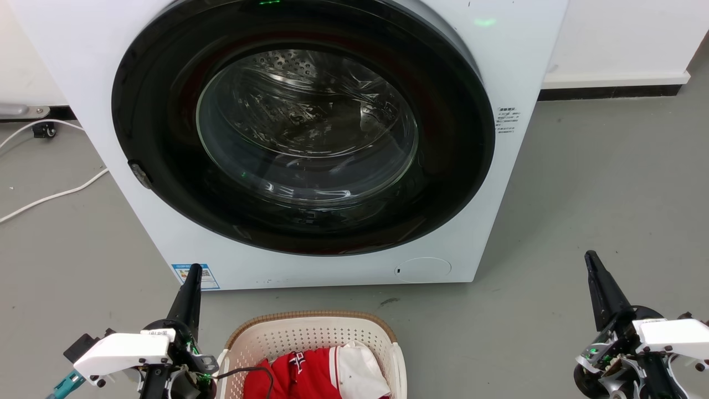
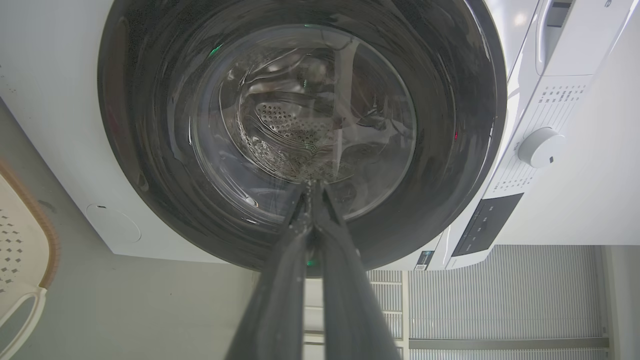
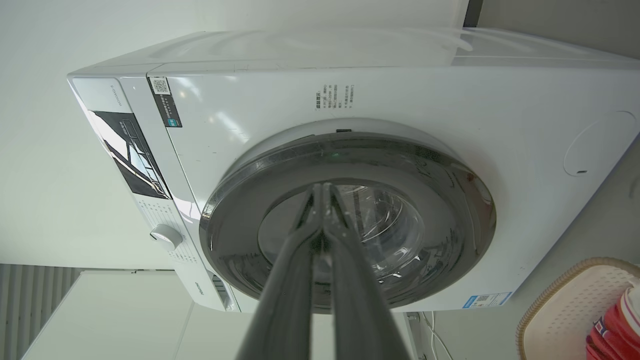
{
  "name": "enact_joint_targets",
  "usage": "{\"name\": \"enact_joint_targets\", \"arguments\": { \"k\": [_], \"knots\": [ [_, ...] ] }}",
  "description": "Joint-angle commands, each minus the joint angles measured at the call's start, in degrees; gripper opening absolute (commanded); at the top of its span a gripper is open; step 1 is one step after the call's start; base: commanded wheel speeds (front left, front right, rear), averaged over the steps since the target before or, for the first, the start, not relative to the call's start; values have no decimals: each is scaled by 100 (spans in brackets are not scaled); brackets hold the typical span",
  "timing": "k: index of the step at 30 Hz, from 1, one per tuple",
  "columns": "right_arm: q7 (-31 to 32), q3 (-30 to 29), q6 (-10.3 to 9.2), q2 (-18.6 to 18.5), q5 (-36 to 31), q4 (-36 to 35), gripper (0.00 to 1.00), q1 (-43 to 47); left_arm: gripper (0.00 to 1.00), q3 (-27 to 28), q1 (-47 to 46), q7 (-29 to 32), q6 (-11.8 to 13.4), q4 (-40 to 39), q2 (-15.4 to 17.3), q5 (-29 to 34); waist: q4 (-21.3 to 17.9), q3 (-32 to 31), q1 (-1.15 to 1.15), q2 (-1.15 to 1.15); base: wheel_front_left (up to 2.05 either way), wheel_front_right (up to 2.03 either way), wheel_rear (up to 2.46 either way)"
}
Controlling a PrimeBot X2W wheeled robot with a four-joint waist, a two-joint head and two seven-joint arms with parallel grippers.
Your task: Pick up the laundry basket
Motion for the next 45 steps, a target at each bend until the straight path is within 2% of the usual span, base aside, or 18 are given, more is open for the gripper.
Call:
{"name": "enact_joint_targets", "arguments": {
  "k": [1, 29, 30, 39, 44, 45],
  "knots": [
    [12, -11, -1, 17, -18, 4, 0, -62, 0, 13, -44, 13, -26, 4, 15, -8, 0, 0, 0, 0, 0, 0, 0],
    [21, -23, -1, 26, -34, 5, 0, -64, 0, 13, -44, 13, -27, 4, 15, -7, 0, 0, 0, 0, 0, 0, 0],
    [5, -13, -1, 9, -5, -1, 100, 0, 100, -1, 0, -3, 0, -2, 0, -1, 0, 0, 0, 0, 0, 0, 0],
    [-181, 7, -1, 27, -252, 67, 100, 148, 100, -62, 144, -195, 6, -14, -17, 140, 1, 5, 0, 0, 0, 0, 0],
    [-294, -17, -1, 27, -709, -48, 100, 161, 100, -50, 148, -308, 5, -107, -15, 587, 3, 10, 0, 0, 0, 0, 0],
    [-348, -2, -1, 27, -928, -114, 100, 173, 100, -47, 147, -362, 5, -159, -14, 863, 3, 12, 0, 0, 0, 0, 0]
  ]
}}
